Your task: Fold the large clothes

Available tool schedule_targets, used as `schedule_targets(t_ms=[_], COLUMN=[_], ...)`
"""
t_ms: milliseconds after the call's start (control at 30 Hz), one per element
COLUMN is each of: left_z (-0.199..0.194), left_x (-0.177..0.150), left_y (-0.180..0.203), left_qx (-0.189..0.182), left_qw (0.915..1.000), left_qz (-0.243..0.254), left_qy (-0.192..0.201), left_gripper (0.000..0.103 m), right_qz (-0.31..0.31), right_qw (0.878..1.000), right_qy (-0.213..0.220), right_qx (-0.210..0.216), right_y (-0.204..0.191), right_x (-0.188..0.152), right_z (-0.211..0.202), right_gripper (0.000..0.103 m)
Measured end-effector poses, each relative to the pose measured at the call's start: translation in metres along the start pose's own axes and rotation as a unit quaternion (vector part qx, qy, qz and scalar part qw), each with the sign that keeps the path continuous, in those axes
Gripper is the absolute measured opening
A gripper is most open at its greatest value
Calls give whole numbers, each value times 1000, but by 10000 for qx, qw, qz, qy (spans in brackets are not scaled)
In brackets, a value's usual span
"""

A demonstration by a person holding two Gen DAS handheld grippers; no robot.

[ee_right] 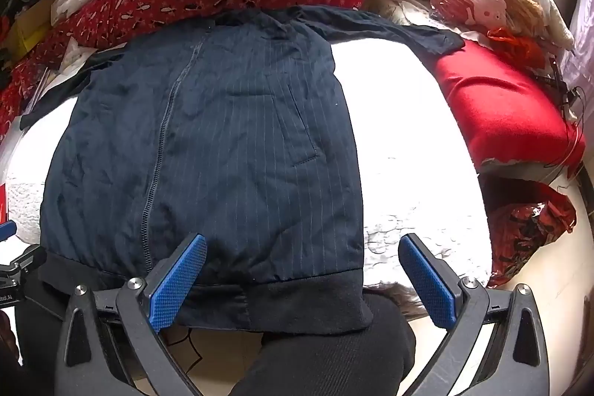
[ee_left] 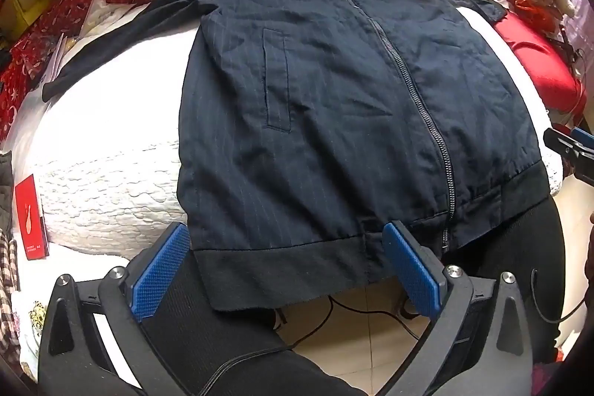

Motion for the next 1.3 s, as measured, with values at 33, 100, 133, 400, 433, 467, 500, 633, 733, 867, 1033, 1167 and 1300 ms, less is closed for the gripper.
schedule_targets(t_ms=[33,100,133,400,433,467,500,633,733,867,1033,1167,1300], left_z=[-1,-3,-3,-8,-8,-8,-9,-10,-11,-11,-7,0,16], left_x=[0,0,0,0,0,0,0,1,1,2,2,3,5], left_y=[0,0,0,-1,-1,-1,-1,0,1,2,1,-9,-54], left_qx=[4,8,6,-11,-13,-17,-19,-47,-47,-49,-47,-60,154], left_qw=[10000,10000,10000,9999,9999,9999,9999,9999,9999,9999,9999,9997,9960], left_qz=[9,3,-12,-61,-63,-67,-74,-97,-77,-71,-77,-226,-840], left_qy=[7,34,38,87,91,93,92,94,107,123,87,-34,-272], left_gripper=[103,103,103,103,103,103,103,103,103,103,103,103,103], right_qz=[0,2,2,-34,-31,-35,-32,-32,-17,-5,-1,113,320], right_qw=[10000,10000,10000,10000,10000,9999,9999,9999,9998,9996,9995,9999,9989], right_qy=[7,14,17,78,86,92,103,135,188,267,317,23,-185], right_qx=[0,5,-27,-22,-32,-42,-43,-51,-53,-72,-80,-78,-301], right_y=[1,5,4,5,5,6,6,7,8,7,8,12,33], right_x=[-1,-5,-5,-4,-5,-4,-5,-6,-6,-6,-6,-8,-11], right_z=[0,2,1,-7,-8,-9,-9,-11,-12,-12,-11,-5,11], right_gripper=[103,103,103,103,103,103,103,103,103,103,103,103,103])
Point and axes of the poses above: each gripper's, at about its wrist camera, not at the fingertips, and z roughly the way its jaws point, y to its right, x to its top, the point moved 5 cm from there along z, roughly the way its jaws point, and after that the axes turned 9 degrees about y, right-handed, at the moved point
